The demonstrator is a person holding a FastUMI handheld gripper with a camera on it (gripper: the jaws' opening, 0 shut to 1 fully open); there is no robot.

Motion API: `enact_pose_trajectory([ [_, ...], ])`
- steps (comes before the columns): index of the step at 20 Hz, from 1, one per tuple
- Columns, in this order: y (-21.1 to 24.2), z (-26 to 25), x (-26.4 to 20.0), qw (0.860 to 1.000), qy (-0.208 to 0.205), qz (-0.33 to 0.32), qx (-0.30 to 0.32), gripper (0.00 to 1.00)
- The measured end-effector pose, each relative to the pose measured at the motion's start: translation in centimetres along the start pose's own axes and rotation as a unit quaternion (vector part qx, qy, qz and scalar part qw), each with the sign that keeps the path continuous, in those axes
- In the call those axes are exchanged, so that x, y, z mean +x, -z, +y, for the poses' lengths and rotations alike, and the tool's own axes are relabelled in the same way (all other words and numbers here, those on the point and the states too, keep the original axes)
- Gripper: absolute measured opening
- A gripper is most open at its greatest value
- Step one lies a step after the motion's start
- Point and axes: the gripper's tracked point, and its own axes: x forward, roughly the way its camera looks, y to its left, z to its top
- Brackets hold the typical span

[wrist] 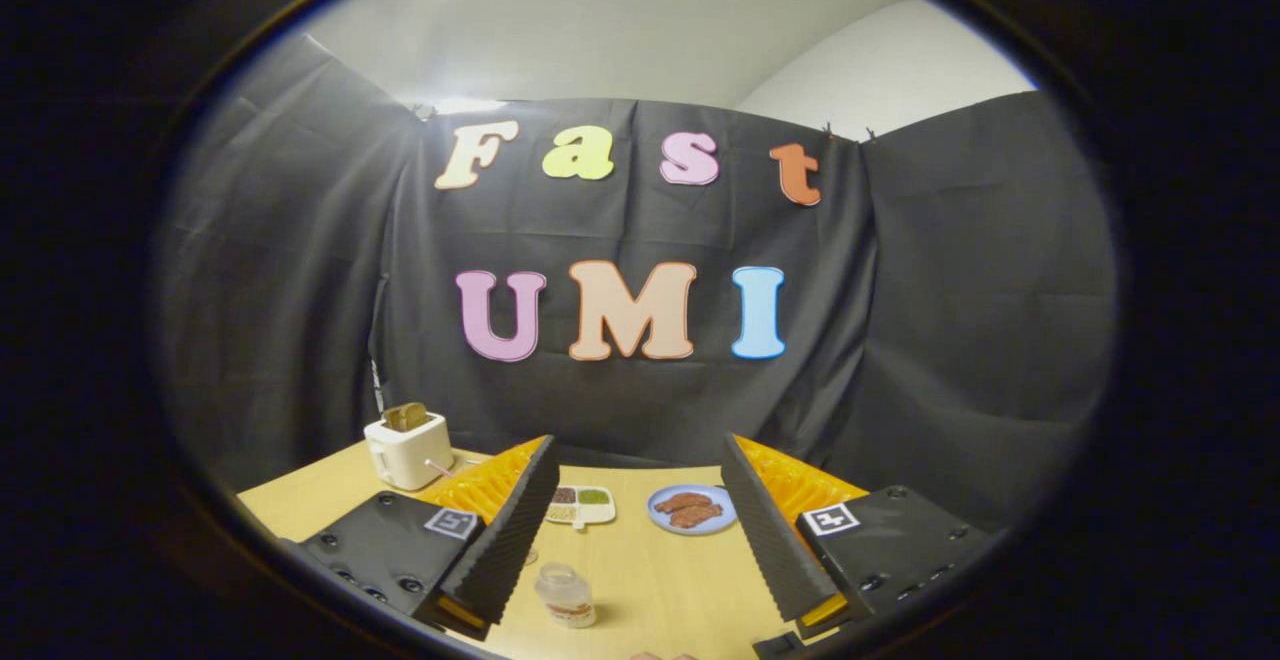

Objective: Take the bottle from table, then pour the juice into the cup, finally place the bottle on the coaster

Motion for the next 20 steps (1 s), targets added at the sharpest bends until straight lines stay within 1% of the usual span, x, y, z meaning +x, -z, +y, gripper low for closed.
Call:
enact_pose_trajectory([
  [9,4.8,1.9,-0.9,0.999,-0.038,0.022,0.028,1.00],
  [13,7.7,2.9,-0.7,0.997,-0.053,0.030,0.037,1.00],
  [17,11.3,3.9,-0.1,0.995,-0.069,0.058,0.049,1.00],
  [20,13.6,5.2,0.6,0.993,-0.094,0.050,0.052,1.00],
])
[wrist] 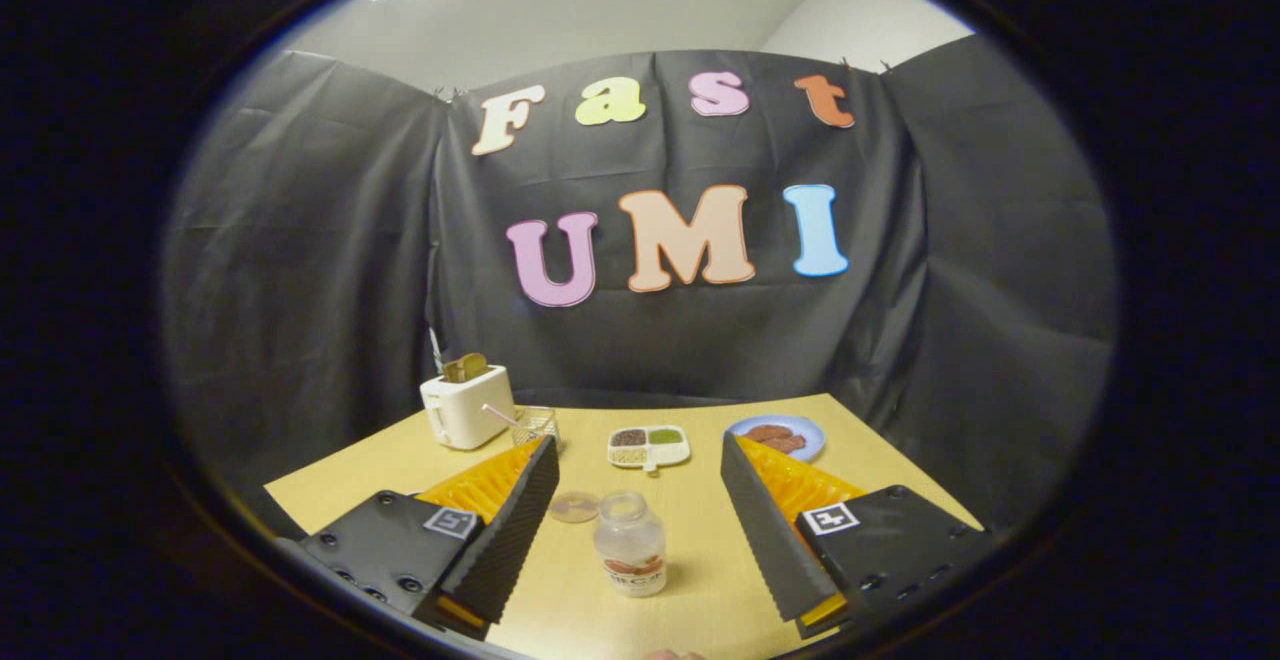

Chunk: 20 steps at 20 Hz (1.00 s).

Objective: Take the bottle from table, then pour the juice into the cup, finally place the bottle on the coaster

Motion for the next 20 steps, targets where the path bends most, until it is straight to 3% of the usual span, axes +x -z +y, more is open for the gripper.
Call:
enact_pose_trajectory([
  [8,9.5,0.3,2.2,0.997,-0.023,0.071,-0.009,1.00],
  [20,17.3,-0.1,5.7,0.991,-0.034,0.130,0.014,1.00],
])
